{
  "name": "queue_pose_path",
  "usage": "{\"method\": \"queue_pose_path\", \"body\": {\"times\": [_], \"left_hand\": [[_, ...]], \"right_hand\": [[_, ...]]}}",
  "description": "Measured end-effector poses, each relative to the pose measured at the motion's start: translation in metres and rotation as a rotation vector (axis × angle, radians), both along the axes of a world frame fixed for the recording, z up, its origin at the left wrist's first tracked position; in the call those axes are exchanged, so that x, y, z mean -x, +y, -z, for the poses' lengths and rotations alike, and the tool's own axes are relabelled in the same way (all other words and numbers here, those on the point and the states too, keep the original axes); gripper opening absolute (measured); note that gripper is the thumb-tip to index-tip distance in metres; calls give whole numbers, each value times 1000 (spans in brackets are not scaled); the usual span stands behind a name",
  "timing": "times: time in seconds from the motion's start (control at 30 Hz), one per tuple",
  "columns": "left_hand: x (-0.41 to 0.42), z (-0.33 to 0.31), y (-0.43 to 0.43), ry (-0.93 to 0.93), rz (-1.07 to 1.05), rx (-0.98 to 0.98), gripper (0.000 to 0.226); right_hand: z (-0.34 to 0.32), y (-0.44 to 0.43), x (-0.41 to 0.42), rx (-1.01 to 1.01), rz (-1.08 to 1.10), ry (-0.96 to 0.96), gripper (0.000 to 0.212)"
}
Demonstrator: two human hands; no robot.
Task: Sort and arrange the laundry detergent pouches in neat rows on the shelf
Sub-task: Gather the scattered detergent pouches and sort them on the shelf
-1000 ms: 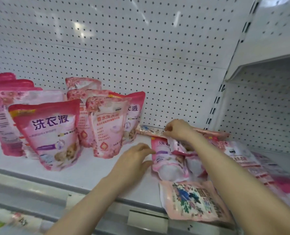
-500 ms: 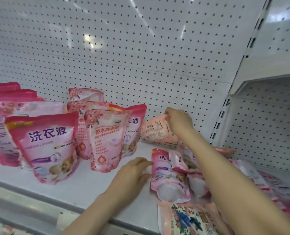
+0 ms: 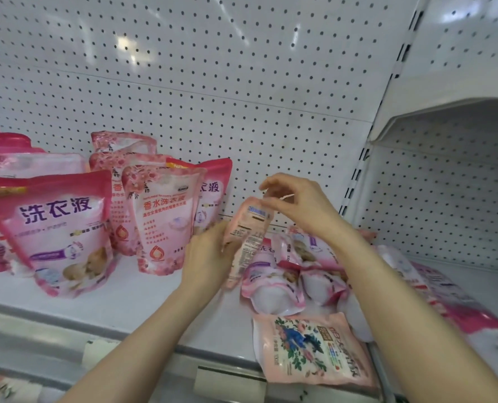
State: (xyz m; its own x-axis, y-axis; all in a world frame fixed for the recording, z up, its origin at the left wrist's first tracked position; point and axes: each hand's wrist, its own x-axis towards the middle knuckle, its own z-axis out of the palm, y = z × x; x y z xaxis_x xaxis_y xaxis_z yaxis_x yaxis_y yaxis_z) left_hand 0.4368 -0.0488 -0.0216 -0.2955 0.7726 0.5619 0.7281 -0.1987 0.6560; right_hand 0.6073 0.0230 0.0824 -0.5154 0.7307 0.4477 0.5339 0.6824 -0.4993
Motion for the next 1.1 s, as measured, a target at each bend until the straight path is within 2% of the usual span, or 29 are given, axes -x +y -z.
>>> {"method": "queue_pose_path", "body": {"times": [0.07, 0.17, 0.2, 0.27, 0.33, 0.37, 0.43, 0.5, 0.63, 0.73, 0.77, 0.83, 0.9, 0.97, 1.0, 1.03, 1.1], "left_hand": [[8, 7, -9, -151, 14, 3, 23], [23, 10, -20, -212, -43, -25, 24], [27, 10, -22, -223, -61, -38, 22], [31, 8, -26, -241, -96, -53, 22], [33, 6, -30, -233, -121, -50, 37], [33, 5, -33, -221, -116, -56, 46], [32, 3, -36, -189, -94, -87, 63], [31, 4, -38, -154, -85, -124, 71], [30, 7, -42, -114, -77, -176, 66], [32, 7, -45, -97, -117, -171, 65], [33, 6, -46, -101, -120, -171, 64], [36, 6, -47, -106, -121, -172, 64], [38, 5, -49, -97, -120, -173, 64], [40, 5, -50, -100, -112, -175, 63], [40, 6, -50, -100, -106, -176, 61], [41, 7, -51, -95, -100, -175, 60], [44, 10, -52, -75, -99, -168, 57]], "right_hand": [[8, 4, -21, 82, 192, -145, 35], [31, -4, -36, 236, 293, -549, 66], [41, -9, -34, 236, 297, -621, 69], [58, -15, -26, 110, 335, -669, 46], [66, -20, -18, -48, 407, -628, 15], [68, -22, -15, -105, 431, -583, 10], [71, -24, -11, -139, 423, -510, 21], [71, -32, -9, -119, 342, -445, 22], [66, -56, -9, -27, 173, -293, 15], [59, -62, -18, 167, 67, -132, 30], [57, -57, -23, 203, 73, -58, 29], [56, -33, -36, 146, 248, -25, 25], [57, -2, -48, 91, 496, -260, 23], [62, 20, -51, 196, 623, -569, 34], [65, 26, -49, 267, 626, -660, 44], [68, 33, -48, 306, 615, -699, 50], [67, 42, -43, 312, 609, -714, 43]]}}
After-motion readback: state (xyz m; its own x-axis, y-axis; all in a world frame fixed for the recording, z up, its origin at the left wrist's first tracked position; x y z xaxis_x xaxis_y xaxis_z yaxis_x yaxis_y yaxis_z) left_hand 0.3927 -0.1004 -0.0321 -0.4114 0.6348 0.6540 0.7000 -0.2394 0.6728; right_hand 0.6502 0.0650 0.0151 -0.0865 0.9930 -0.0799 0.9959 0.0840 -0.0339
